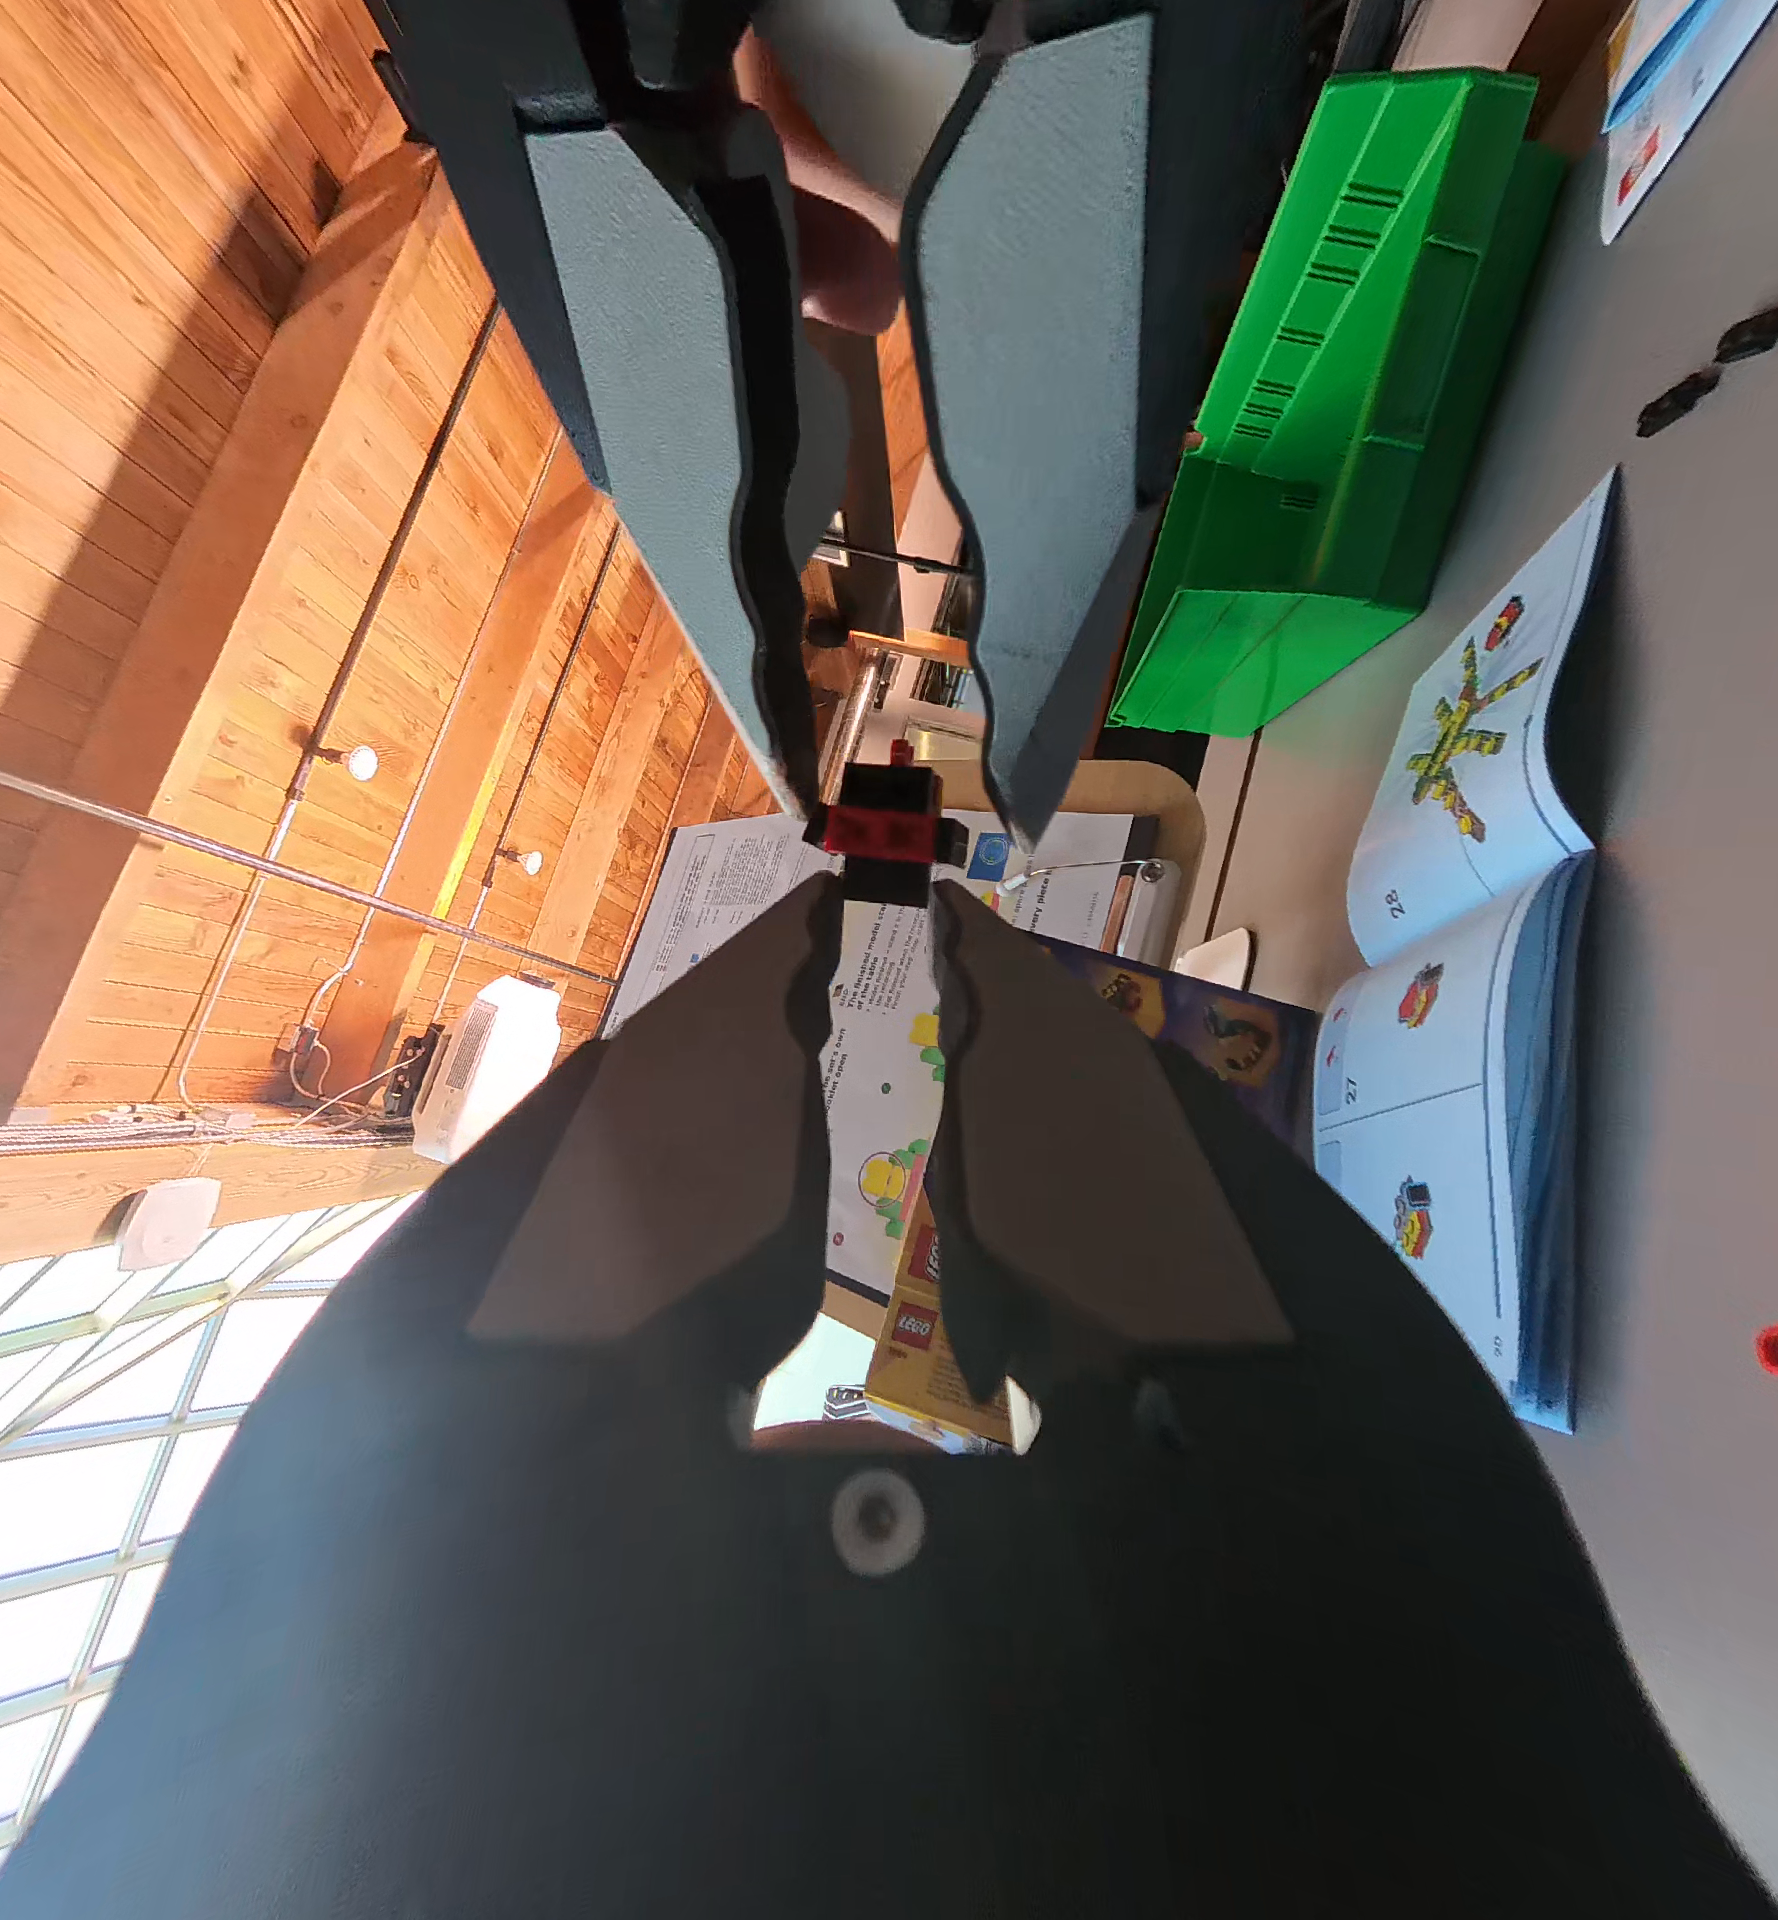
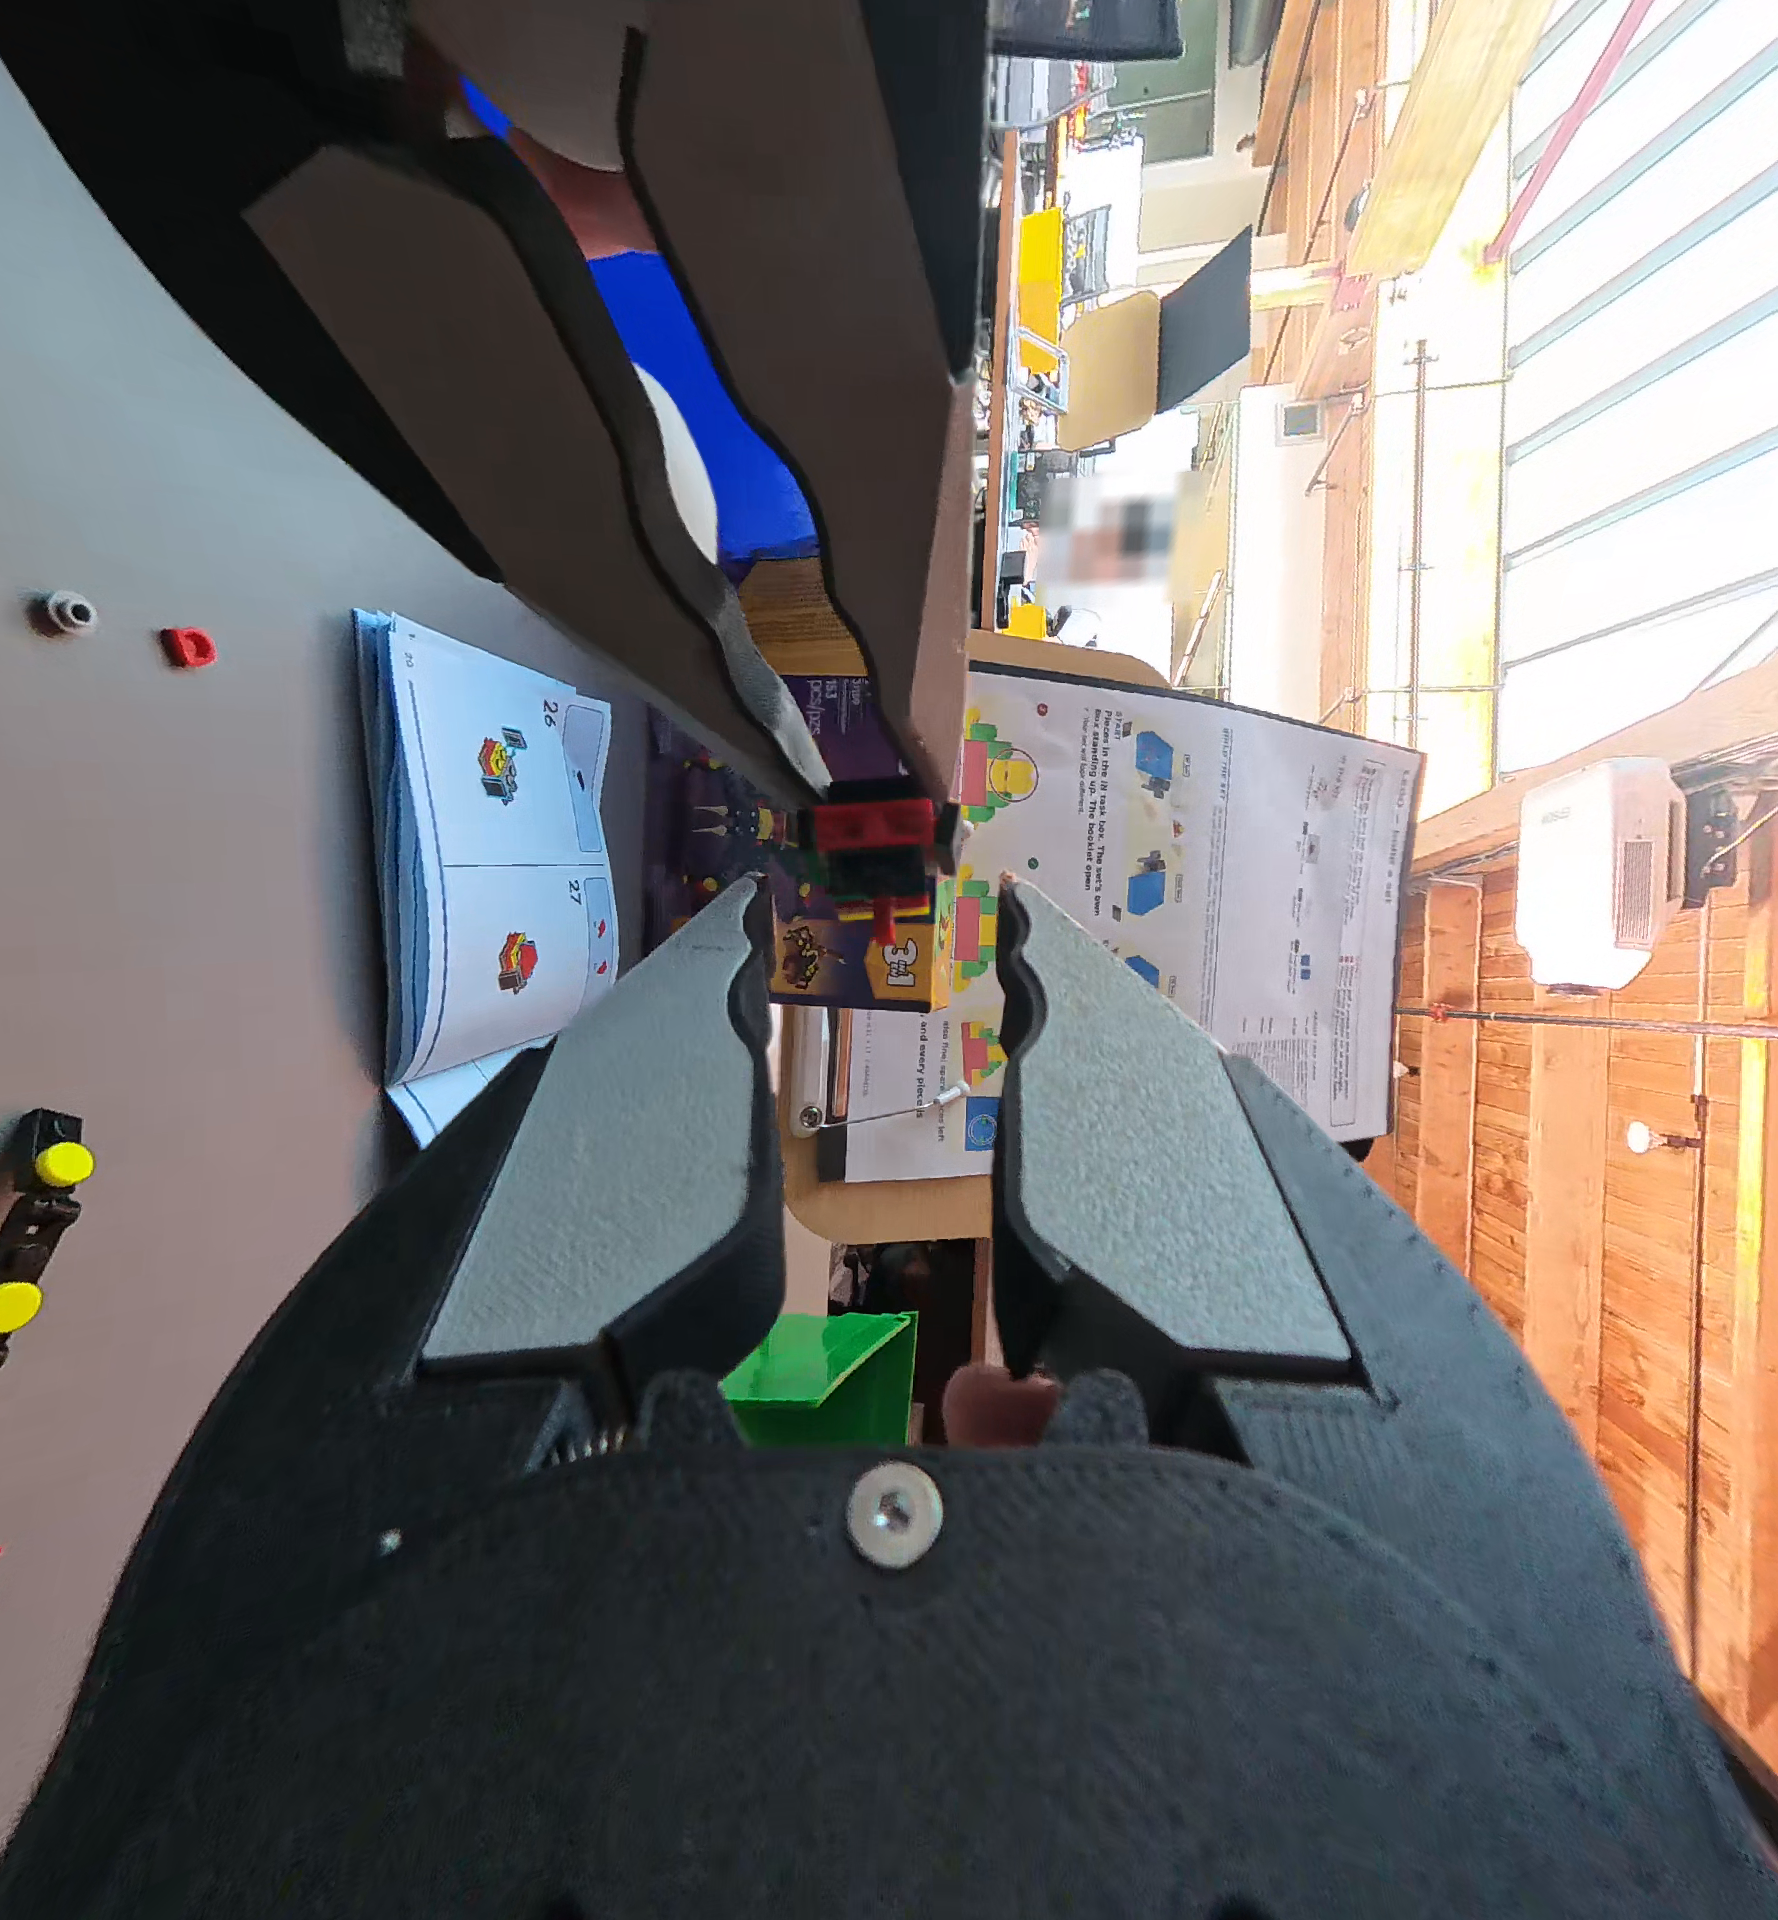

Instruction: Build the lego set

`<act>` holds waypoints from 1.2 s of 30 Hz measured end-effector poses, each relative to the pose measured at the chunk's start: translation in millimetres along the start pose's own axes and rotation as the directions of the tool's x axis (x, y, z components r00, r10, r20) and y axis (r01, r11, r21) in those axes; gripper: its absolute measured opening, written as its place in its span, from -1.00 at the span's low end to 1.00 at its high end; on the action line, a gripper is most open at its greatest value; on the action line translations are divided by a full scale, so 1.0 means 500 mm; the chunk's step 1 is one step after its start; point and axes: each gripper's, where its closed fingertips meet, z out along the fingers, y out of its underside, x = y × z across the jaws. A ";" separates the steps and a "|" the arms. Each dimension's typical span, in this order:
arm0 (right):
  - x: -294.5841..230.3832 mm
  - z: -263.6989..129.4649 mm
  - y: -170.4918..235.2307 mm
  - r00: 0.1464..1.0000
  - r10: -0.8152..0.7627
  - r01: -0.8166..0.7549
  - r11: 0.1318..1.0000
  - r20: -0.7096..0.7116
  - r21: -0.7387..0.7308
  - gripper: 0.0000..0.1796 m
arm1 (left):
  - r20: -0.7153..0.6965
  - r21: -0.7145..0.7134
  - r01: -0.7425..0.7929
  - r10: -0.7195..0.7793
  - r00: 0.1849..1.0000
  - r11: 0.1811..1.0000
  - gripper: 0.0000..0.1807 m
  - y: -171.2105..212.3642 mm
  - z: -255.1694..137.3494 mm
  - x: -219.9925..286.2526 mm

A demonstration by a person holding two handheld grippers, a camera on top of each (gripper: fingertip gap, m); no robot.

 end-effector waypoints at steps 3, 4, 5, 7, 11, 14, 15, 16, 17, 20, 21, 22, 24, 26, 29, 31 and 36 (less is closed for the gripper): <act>-0.002 0.002 0.000 1.000 -0.013 0.013 1.000 -0.005 -0.007 -0.61 | -0.003 0.000 -0.001 0.001 1.000 1.000 0.81 0.000 0.000 0.002; -0.001 0.002 0.000 1.000 -0.011 0.011 1.000 -0.006 -0.007 -0.61 | -0.003 0.001 -0.002 0.002 1.000 1.000 0.80 -0.001 0.000 0.003; -0.001 0.002 0.000 1.000 -0.008 0.008 1.000 -0.005 -0.006 -0.62 | -0.004 0.001 -0.004 0.004 1.000 1.000 0.80 -0.001 0.001 0.003; 0.003 0.001 -0.001 1.000 -0.013 0.013 1.000 -0.013 -0.005 -0.63 | -0.006 0.000 -0.007 0.007 1.000 1.000 -0.28 -0.001 0.001 0.005; 0.000 0.002 -0.002 0.999 -0.033 0.033 0.999 -0.011 -0.013 -0.66 | -0.010 -0.002 0.000 0.000 1.000 1.000 -0.85 -0.001 0.002 0.006; -0.003 0.002 -0.004 0.999 -0.046 0.046 0.999 -0.009 -0.015 -0.67 | -0.012 -0.005 -0.005 0.005 1.000 1.000 -0.85 -0.001 0.002 0.008; -0.004 0.003 -0.005 0.999 -0.050 0.050 0.999 -0.009 -0.015 -0.67 | -0.013 -0.006 -0.004 0.004 1.000 1.000 -0.85 -0.001 0.002 0.008; -0.006 0.003 -0.005 0.998 -0.055 0.054 0.998 -0.007 -0.015 -0.69 | -0.013 -0.005 -0.005 0.005 1.000 1.000 -0.85 -0.002 0.002 0.009; -0.007 0.003 -0.005 0.998 -0.059 0.059 0.998 -0.007 -0.016 -0.70 | -0.013 -0.006 -0.007 0.007 1.000 1.000 -0.85 -0.002 0.002 0.009; -0.009 0.006 -0.004 0.997 -0.078 0.078 0.997 -0.004 -0.021 -0.72 | -0.016 -0.008 -0.008 0.008 1.000 1.000 -0.85 -0.002 0.003 0.010; -0.009 0.006 -0.004 0.997 -0.083 0.083 0.996 -0.003 -0.022 -0.72 | -0.016 -0.010 -0.009 0.009 1.000 1.000 -0.85 -0.002 0.003 0.010; -0.009 0.007 -0.004 0.996 -0.088 0.088 0.996 -0.001 -0.022 -0.73 | -0.015 -0.010 -0.011 0.011 1.000 1.000 -0.85 -0.001 0.003 0.010; -0.007 0.008 -0.005 0.994 -0.105 0.105 0.994 -0.003 -0.021 -0.72 | -0.013 -0.014 -0.018 0.018 1.000 1.000 -0.85 0.000 0.003 0.009; -0.007 0.009 -0.006 0.991 -0.131 0.131 0.991 -0.006 -0.019 -0.72 | -0.015 -0.017 -0.021 0.020 1.000 1.000 -0.85 0.001 0.003 0.008; -0.011 0.011 -0.006 0.989 -0.149 0.149 0.989 0.012 -0.015 -0.72 | -0.028 -0.020 -0.022 0.021 0.999 1.000 -0.85 0.002 0.003 0.012; -0.012 0.012 -0.006 0.988 -0.154 0.155 0.988 0.024 -0.008 -0.73 | -0.029 -0.019 -0.020 0.020 0.999 1.000 -0.85 0.002 0.003 0.012; -0.010 0.011 -0.009 0.986 -0.167 0.167 0.986 0.026 -0.001 -0.73 | -0.027 -0.017 -0.016 0.015 1.000 1.000 0.63 0.001 0.001 0.008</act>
